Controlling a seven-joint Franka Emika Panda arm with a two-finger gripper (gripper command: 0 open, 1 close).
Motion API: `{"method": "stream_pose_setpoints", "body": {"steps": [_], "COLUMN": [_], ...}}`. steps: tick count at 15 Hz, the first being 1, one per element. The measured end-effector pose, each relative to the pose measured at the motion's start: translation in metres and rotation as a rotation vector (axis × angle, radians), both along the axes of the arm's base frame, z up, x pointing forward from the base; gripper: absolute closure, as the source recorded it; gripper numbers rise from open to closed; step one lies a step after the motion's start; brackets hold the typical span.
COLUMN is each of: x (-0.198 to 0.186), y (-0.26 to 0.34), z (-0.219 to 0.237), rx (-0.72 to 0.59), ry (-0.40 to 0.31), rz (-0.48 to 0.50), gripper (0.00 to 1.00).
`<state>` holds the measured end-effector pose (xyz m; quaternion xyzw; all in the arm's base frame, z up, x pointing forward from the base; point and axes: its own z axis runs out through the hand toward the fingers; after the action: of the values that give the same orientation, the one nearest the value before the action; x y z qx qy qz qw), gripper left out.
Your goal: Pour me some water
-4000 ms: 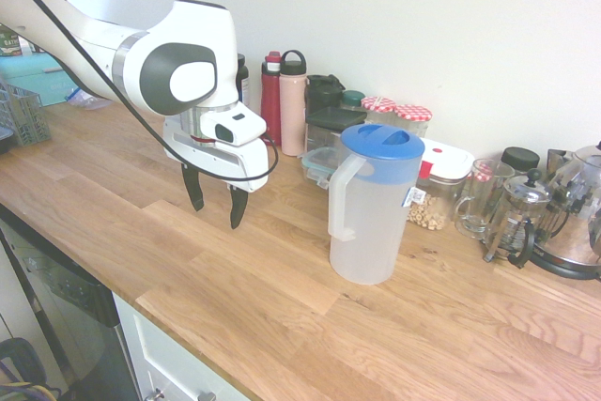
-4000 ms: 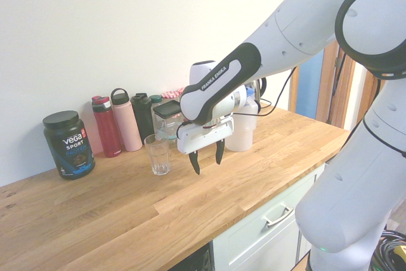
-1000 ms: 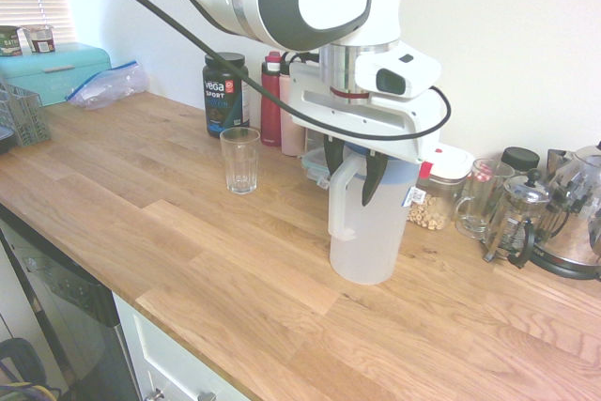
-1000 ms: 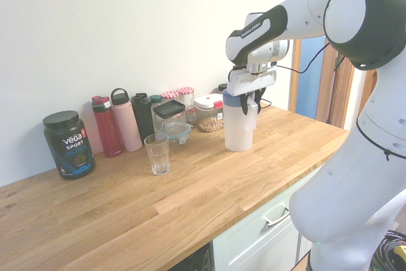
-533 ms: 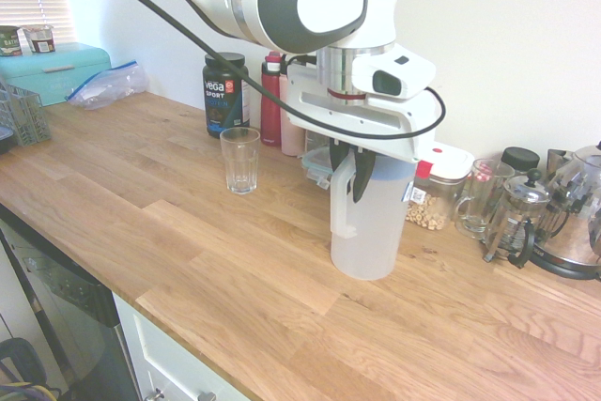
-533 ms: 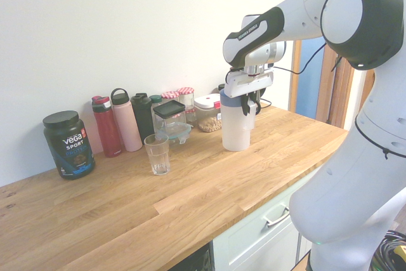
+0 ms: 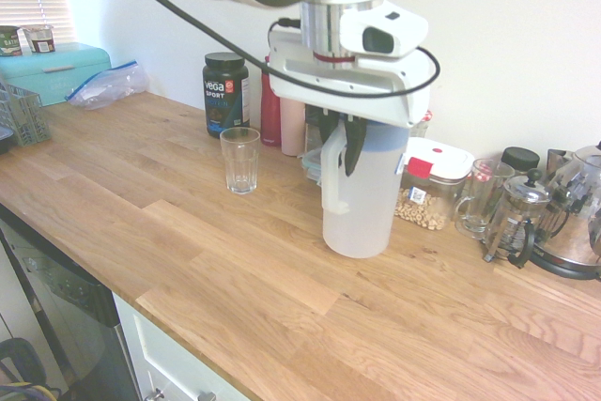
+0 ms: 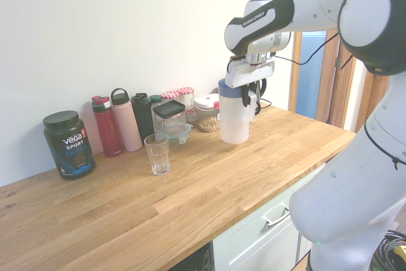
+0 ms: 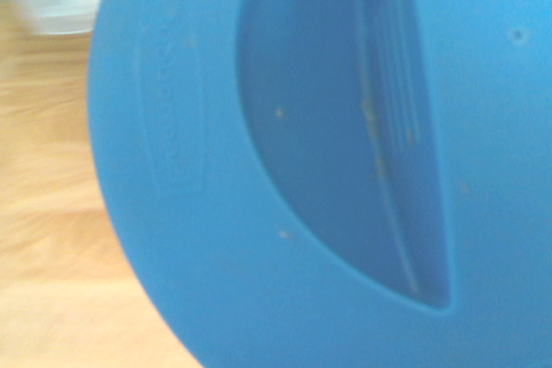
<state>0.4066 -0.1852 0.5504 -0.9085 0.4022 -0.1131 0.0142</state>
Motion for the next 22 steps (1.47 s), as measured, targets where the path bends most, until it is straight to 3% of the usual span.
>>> {"method": "stream_pose_setpoints", "body": {"steps": [2, 5, 10, 14, 18, 22], "x": [-0.008, -0.006, -0.003, 0.001, 0.030, 0.069], "y": [0.012, 0.034, 0.104, 0.164, 0.206, 0.234], "z": [0.017, 0.013, 0.016, 0.017, 0.013, 0.011], "rx": [-0.024, -0.054, -0.098, -0.207, -0.396, -0.503], "ry": [-0.020, 0.007, 0.100, 0.212, 0.369, 0.448], "rz": [0.100, 0.282, 0.582, 0.779, 0.890, 0.884], "gripper": [1.00, 1.00, 1.00, 1.00, 1.00, 1.00]}}
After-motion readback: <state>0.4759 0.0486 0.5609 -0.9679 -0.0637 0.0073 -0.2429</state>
